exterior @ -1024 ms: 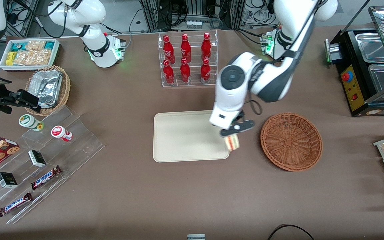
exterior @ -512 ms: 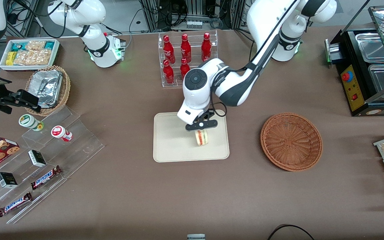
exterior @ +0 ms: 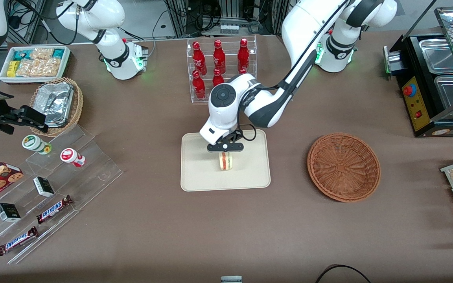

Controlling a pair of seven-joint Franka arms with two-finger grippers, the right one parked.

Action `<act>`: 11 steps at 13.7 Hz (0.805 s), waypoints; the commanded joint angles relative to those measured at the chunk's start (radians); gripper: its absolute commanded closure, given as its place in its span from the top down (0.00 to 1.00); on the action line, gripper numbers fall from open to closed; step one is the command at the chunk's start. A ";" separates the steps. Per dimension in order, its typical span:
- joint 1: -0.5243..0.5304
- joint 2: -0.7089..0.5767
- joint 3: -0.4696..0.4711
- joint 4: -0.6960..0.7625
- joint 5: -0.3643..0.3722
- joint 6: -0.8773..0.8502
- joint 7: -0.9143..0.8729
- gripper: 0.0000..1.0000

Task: Place sandwich from basket to tray
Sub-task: 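Carry the sandwich over the white tray and lower it onto it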

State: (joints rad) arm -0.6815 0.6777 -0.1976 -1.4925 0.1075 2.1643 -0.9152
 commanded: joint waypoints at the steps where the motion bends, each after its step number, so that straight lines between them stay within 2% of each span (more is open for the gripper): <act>1: -0.018 0.045 0.004 0.032 -0.005 0.003 0.016 0.06; 7: -0.026 0.079 0.004 0.052 -0.002 0.017 0.010 0.08; 8: -0.024 0.080 0.004 0.052 -0.002 0.017 0.007 0.32; 9: -0.026 0.083 0.004 0.052 -0.002 0.017 0.007 0.76; 10: -0.024 0.082 0.006 0.052 -0.002 0.017 0.009 0.99; 11: -0.024 0.079 0.006 0.054 -0.002 0.017 0.009 0.99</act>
State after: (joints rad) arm -0.6948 0.7431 -0.1981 -1.4732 0.1075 2.1861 -0.9114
